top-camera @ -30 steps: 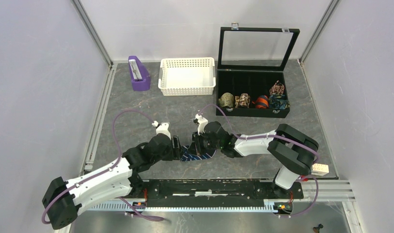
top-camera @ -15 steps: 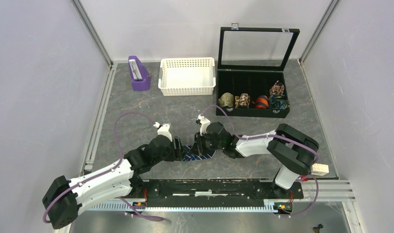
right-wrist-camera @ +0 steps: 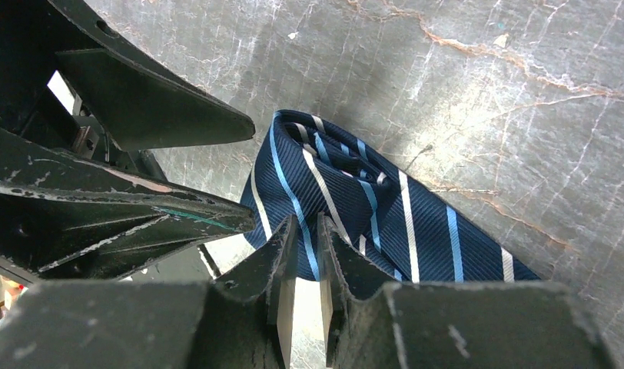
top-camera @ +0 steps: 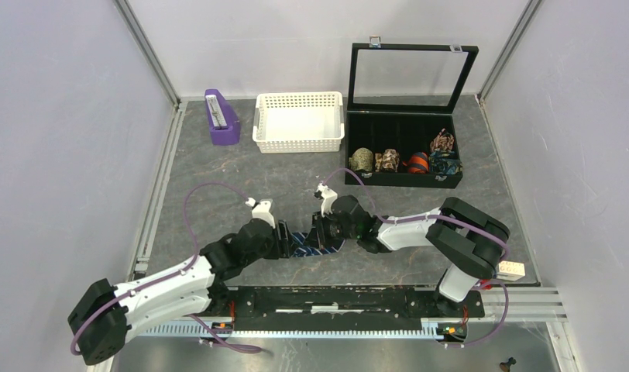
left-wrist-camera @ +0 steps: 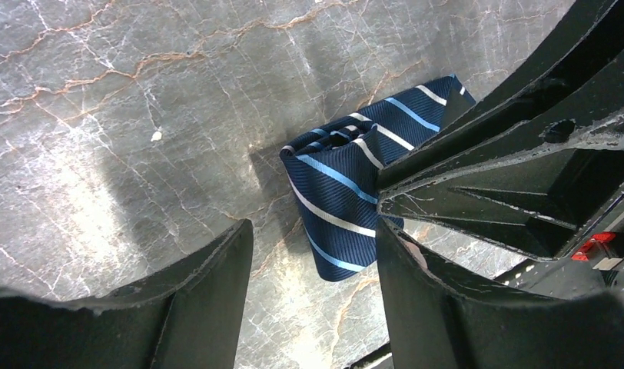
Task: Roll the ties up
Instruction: Roll the tie at the center of the board.
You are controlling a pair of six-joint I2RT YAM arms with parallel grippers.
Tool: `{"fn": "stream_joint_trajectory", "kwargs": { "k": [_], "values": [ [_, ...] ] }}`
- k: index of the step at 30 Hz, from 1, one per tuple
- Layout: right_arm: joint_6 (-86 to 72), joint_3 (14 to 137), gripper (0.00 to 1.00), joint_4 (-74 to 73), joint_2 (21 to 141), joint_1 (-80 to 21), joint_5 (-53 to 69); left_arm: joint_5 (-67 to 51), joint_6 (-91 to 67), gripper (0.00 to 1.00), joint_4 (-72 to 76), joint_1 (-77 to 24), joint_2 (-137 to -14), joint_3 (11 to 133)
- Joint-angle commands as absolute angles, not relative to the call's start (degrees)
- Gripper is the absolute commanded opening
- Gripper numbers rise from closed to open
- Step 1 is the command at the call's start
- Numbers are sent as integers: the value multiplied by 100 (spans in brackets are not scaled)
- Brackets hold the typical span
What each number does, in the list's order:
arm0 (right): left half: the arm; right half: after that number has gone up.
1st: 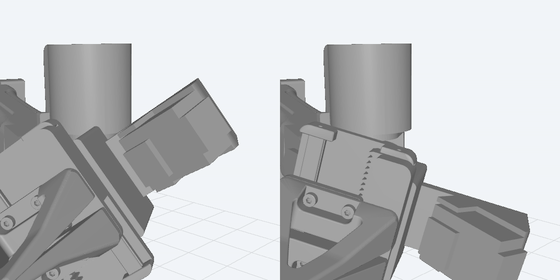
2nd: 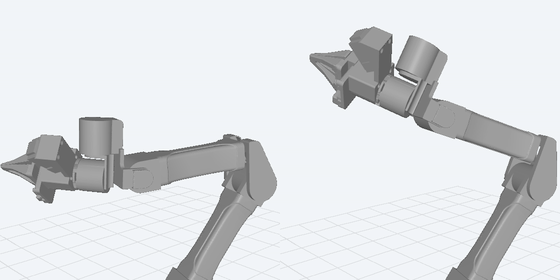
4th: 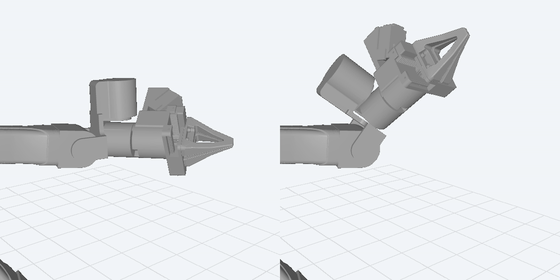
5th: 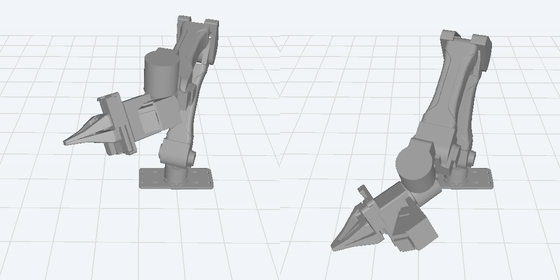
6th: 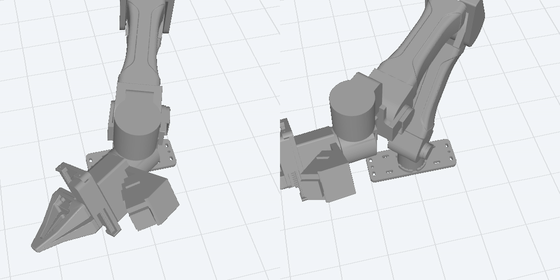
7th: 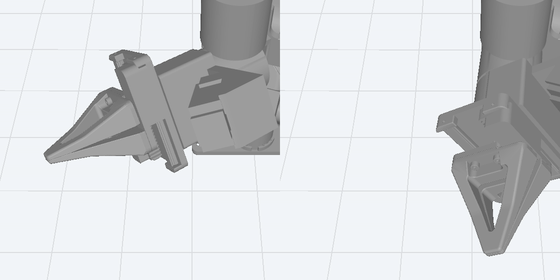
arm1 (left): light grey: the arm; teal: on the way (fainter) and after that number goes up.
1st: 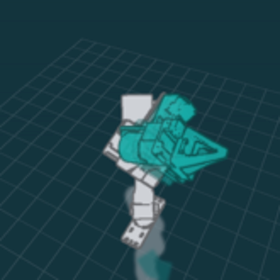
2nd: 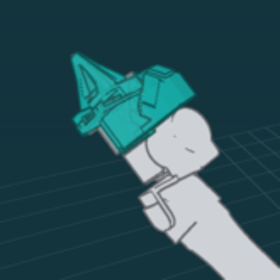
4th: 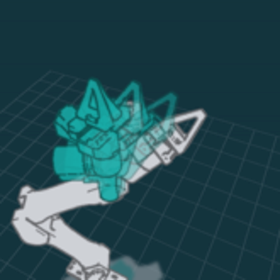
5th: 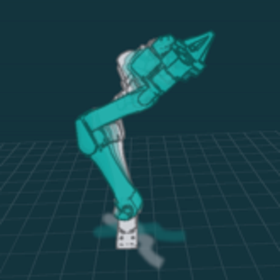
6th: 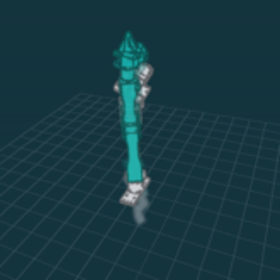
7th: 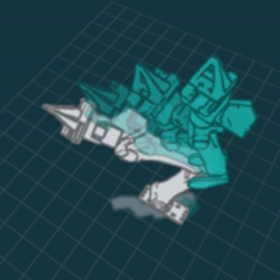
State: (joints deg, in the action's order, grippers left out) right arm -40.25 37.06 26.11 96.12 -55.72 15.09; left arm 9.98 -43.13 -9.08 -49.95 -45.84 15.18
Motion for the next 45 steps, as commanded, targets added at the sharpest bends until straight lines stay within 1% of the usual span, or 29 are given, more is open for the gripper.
{"fn": "stream_joint_trajectory", "kwargs": {
  "k": [1, 8, 18, 28, 45],
  "values": [
    [-3998, 3639, 22, 2812, 9631, -5533, 1549, 911, -4627, 66, -400, -4975, -4487, 1409],
    [-3988, 3621, 22, 2813, 9642, -5520, 1556, 894, -4732, 64, -176, -4941, -4355, 1252],
    [-3972, 3621, 22, 2804, 9659, -5503, 1576, 720, -4842, 60, 251, -4869, -4479, 1023],
    [-3972, 3613, 22, 2813, 9704, -5489, 1587, 562, -4983, 53, 687, -4791, -4532, 779],
    [-3954, 3560, 22, 2833, 9723, -5449, 1616, 347, -5154, 50, 1766, -4684, -4786, 363]
  ]
}}
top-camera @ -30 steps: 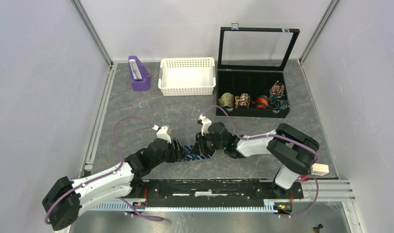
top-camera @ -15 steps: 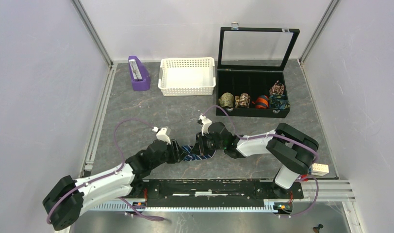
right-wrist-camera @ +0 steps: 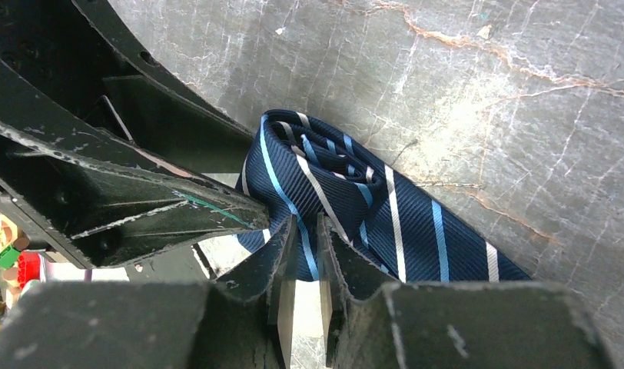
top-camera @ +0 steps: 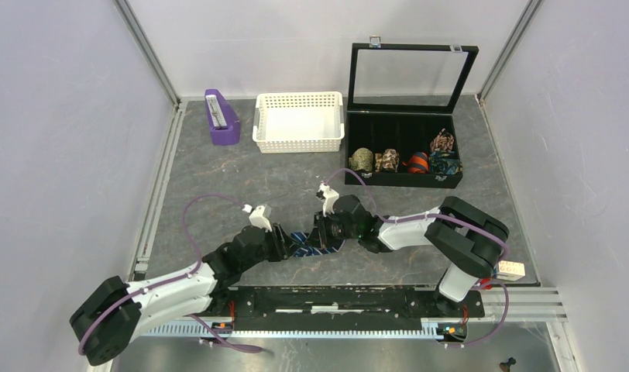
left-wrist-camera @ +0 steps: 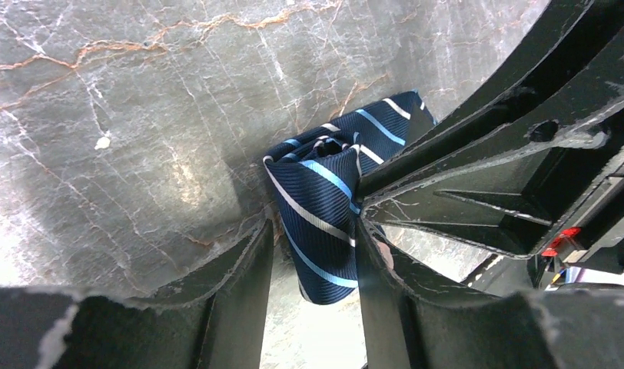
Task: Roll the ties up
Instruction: Roll the tie at the center of the board.
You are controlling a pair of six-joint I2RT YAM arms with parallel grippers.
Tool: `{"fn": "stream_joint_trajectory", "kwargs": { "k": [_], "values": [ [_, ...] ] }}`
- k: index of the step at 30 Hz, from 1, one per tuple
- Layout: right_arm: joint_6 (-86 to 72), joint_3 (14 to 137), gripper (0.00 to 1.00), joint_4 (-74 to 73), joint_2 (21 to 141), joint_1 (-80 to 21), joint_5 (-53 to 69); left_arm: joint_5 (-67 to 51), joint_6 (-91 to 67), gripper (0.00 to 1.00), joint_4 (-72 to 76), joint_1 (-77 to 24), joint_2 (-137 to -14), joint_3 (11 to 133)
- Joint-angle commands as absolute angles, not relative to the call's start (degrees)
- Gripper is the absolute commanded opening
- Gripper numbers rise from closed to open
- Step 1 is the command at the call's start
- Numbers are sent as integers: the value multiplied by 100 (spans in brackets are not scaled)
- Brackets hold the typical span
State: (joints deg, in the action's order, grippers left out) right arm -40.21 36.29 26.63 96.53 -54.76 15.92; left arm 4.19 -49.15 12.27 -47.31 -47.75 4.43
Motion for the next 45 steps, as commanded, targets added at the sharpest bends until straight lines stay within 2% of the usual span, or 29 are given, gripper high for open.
{"fn": "stream_joint_trajectory", "kwargs": {
  "k": [1, 13, 16, 19, 24, 33, 38, 45],
  "values": [
    [-3952, 3560, 22, 2839, 9729, -5447, 1609, 328, -5174, 50, 1832, -4685, -4794, 331],
    [-3989, 3538, 22, 2918, 9754, -5440, 1628, 201, -5385, 45, 2372, -4676, -5080, 135],
    [-3986, 3533, 22, 2927, 9752, -5440, 1636, 203, -5418, 38, 2439, -4676, -5182, 159],
    [-3990, 3541, 22, 2929, 9750, -5437, 1636, 82, -5345, 26, 2428, -4675, -5292, 256],
    [-4038, 3515, 21, 2998, 9638, -5435, 1626, 74, -5171, 13, 1842, -4675, -5288, 580],
    [-3878, 3657, 23, 2535, 9209, -5436, 1397, 422, -4900, 11, -215, -4676, -5246, 1507],
    [-3901, 3632, 27, 2459, 9209, -5436, 1245, 488, -4819, 10, -650, -4674, -5229, 1746],
    [-3977, 3732, 26, 2612, 9512, -5480, 1299, 502, -4737, 11, -816, -4676, -5259, 1893]
  ]
}}
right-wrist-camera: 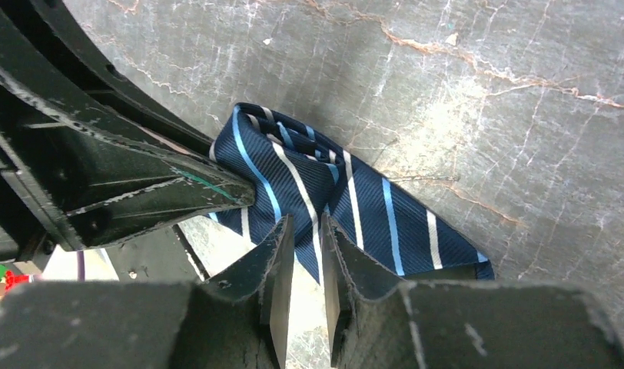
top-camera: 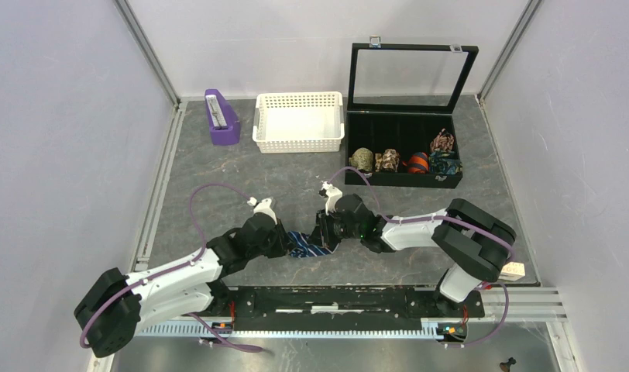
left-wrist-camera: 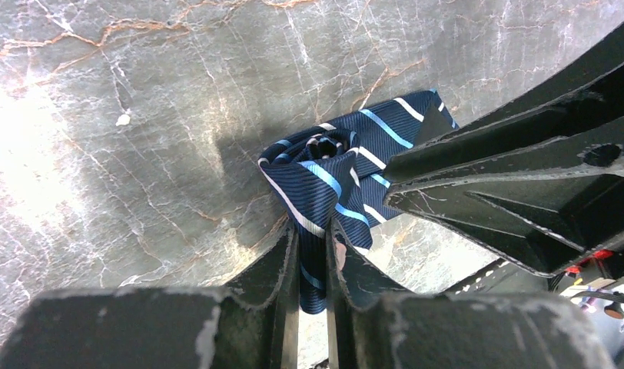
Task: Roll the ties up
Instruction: Roll the tie at the center of the board.
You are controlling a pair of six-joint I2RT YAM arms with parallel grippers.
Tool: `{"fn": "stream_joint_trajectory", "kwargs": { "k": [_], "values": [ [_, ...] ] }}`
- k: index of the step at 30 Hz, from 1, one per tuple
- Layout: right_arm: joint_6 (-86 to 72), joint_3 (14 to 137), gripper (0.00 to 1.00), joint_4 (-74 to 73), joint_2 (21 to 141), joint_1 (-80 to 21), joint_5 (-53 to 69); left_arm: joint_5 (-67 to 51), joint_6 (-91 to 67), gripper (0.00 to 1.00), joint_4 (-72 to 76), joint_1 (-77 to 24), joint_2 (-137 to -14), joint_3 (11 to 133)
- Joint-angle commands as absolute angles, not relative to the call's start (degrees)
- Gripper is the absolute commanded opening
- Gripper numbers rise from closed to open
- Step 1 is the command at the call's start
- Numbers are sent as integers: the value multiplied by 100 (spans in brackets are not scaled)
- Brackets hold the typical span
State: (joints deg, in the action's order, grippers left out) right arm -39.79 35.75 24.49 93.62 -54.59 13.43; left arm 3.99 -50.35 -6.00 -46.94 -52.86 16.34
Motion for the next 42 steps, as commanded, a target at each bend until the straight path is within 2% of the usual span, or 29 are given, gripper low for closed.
{"fn": "stream_joint_trajectory", "kwargs": {
  "k": [1, 19, 33, 42],
  "values": [
    [-3981, 3757, 25, 2635, 9563, -5501, 1311, 506, -4722, 10, -832, -4676, -5262, 1906],
    [-3996, 4277, 16, 2673, 10172, -5824, 1407, 530, -4532, 10, -1284, -4674, -5223, 2246],
    [-3928, 4203, 18, 2623, 9977, -5828, 1389, 978, -4057, 10, -2298, -4676, -5616, 2873],
    [-4032, 3977, 18, 2911, 9722, -5735, 1357, 983, -3969, 10, -2408, -4671, -5790, 3021]
  ]
}}
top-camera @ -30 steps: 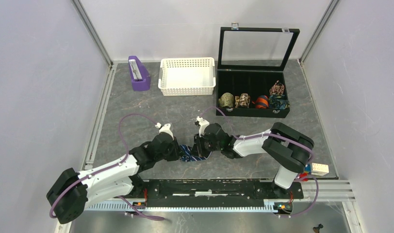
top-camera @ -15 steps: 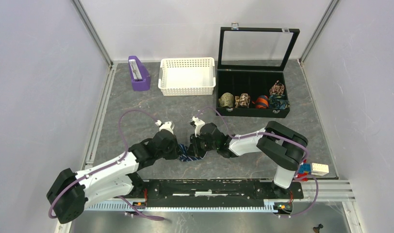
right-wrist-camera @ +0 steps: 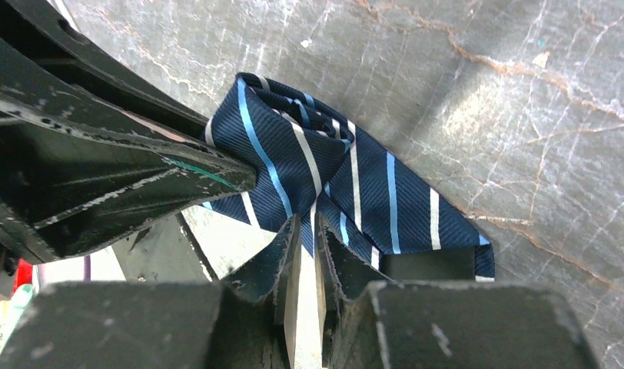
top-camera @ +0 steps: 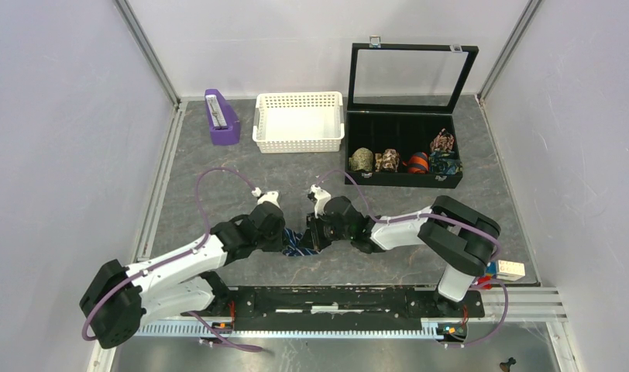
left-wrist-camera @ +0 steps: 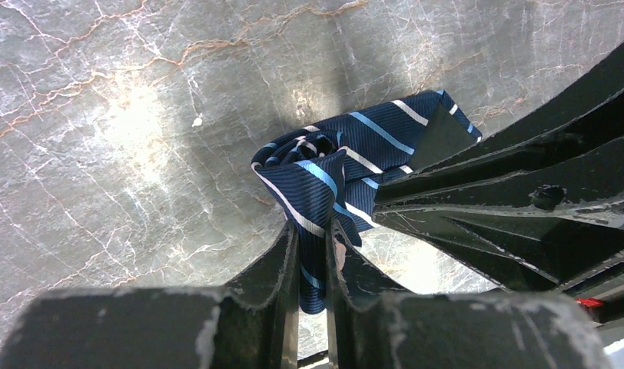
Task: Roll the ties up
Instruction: Roll the tie at the center of the board.
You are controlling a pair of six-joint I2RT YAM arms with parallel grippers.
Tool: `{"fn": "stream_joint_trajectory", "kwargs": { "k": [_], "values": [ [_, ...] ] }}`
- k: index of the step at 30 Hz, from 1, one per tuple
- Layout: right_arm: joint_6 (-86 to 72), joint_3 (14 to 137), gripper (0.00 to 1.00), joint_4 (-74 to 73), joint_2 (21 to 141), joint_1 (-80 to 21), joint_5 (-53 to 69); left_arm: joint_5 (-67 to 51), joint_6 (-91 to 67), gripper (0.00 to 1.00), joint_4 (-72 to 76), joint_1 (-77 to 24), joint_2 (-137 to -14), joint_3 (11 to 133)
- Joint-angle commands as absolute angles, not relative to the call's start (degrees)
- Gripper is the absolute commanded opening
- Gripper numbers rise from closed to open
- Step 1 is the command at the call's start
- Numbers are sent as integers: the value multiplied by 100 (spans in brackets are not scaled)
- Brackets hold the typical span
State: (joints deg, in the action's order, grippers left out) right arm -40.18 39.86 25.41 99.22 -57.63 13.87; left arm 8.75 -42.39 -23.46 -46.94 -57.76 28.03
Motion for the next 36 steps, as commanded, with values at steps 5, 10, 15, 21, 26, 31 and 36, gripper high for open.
{"fn": "stream_joint_trajectory", "kwargs": {
  "k": [5, 10, 15, 21, 26, 31, 36],
  "values": [
    [-4066, 4179, 17, 2971, 9916, -5739, 1390, 943, -3965, 10, -2408, -4674, -5828, 3047],
    [-4175, 4311, 14, 3092, 10145, -5737, 1456, 923, -3940, 10, -2441, -4676, -5840, 3116],
    [-4286, 4401, 13, 3261, 10373, -5793, 1529, 890, -3923, 10, -2470, -4676, -5872, 3173],
    [-4368, 4535, 12, 3381, 10657, -5845, 1632, 898, -3911, 9, -2555, -4676, -5948, 3235],
    [-4386, 4588, 12, 3478, 10779, -5845, 1703, 953, -3871, 9, -2683, -4684, -6082, 3359],
    [-4394, 4581, 12, 3523, 10828, -5845, 1774, 1080, -3793, 9, -2811, -4685, -6423, 3528],
    [-4411, 4594, 12, 3568, 10885, -5845, 1829, 1119, -3745, 9, -2930, -4724, -6794, 3775]
  ]
}}
